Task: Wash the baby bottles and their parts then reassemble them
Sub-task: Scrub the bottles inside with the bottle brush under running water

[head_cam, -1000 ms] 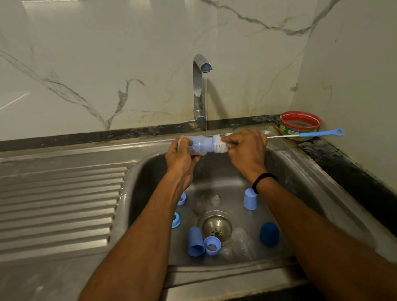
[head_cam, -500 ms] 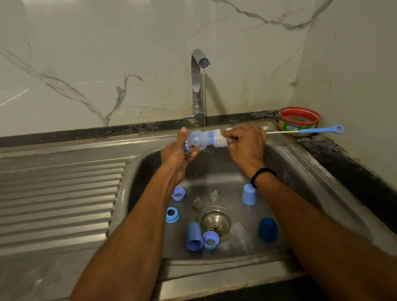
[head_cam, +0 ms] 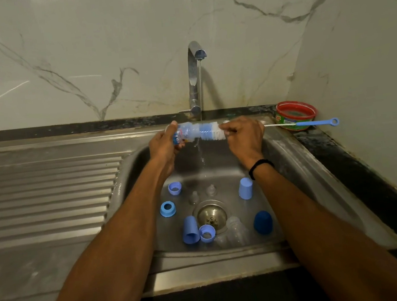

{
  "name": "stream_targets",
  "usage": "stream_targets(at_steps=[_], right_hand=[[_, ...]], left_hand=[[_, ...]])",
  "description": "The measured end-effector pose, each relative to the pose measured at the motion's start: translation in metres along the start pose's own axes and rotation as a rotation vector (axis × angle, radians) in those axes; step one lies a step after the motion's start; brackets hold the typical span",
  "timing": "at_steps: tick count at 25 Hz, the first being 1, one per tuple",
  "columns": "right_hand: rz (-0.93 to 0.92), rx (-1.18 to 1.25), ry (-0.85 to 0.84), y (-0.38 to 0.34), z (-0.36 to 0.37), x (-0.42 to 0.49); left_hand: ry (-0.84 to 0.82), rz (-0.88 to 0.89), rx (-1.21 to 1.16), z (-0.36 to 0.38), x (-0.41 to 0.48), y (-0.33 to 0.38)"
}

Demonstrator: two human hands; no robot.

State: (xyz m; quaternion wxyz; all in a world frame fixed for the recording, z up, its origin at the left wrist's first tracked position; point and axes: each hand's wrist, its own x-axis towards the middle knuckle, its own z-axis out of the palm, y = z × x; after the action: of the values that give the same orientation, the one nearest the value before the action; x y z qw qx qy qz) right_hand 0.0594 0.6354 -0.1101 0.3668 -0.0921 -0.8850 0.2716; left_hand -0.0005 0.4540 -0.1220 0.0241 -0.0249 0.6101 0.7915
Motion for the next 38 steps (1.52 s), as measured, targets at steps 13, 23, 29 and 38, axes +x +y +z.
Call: stream_targets(at_steps=[13, 23, 29, 38], right_hand=[[0.018, 0.007, -0.079, 0.0, -0.005, -0.001], [-0.044, 0.006, -0.016, -0.003, -0.004, -0.004], [-0.018, -0.002, -0.019, -0.008, -0.003, -0.004], [0.03, 0.023, -0.045, -0.003, -0.004, -0.003]], left_hand=[[-0.113, 0.107, -0.064, 0.003, -0.004, 0.001], [-0.2, -0.048, -0.074, 0.004, 0.0, 0.004], [-0.211, -0.02, -0.071, 0.003, 0.004, -0.001], [-0.192, 0.029, -0.129, 0.003, 0.003, -0.006]])
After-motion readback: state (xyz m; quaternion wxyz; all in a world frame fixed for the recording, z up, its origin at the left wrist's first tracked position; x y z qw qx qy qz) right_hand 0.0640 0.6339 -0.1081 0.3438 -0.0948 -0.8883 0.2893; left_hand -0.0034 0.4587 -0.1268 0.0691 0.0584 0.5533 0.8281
